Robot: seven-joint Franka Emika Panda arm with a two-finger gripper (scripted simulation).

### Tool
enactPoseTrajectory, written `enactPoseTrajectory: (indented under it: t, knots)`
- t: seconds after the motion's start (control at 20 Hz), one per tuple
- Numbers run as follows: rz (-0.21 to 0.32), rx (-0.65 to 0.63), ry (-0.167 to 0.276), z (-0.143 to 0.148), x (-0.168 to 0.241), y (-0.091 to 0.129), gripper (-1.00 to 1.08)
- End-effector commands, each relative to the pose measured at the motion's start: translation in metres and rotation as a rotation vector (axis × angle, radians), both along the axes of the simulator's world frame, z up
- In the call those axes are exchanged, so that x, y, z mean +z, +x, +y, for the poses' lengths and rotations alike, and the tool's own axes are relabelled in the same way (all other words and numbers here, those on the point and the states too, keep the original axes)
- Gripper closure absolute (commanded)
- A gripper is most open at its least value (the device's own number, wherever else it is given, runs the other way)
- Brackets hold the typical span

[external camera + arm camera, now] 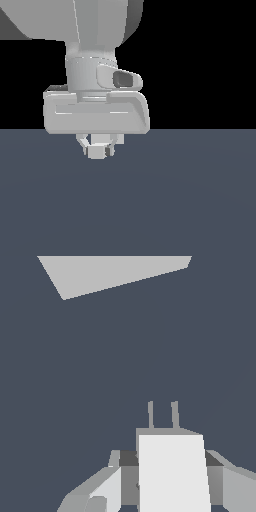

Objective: Plug the charger into the wall socket.

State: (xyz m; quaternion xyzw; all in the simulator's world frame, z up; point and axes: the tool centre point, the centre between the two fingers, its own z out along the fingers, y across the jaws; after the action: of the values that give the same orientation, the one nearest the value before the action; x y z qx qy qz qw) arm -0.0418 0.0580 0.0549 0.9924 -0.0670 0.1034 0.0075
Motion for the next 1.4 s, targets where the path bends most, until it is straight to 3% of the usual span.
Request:
enactPoseTrajectory:
  t: [0.0,0.7,1.35]
  knots:
    - [0.0,0.049,0.0,-0.003,0.008,0.009,1.08]
    - [0.002,0.266,0.001,-0.01,0.039,0.051,1.08]
    - [0.003,0.309,0.002,-0.01,0.045,0.059,1.08]
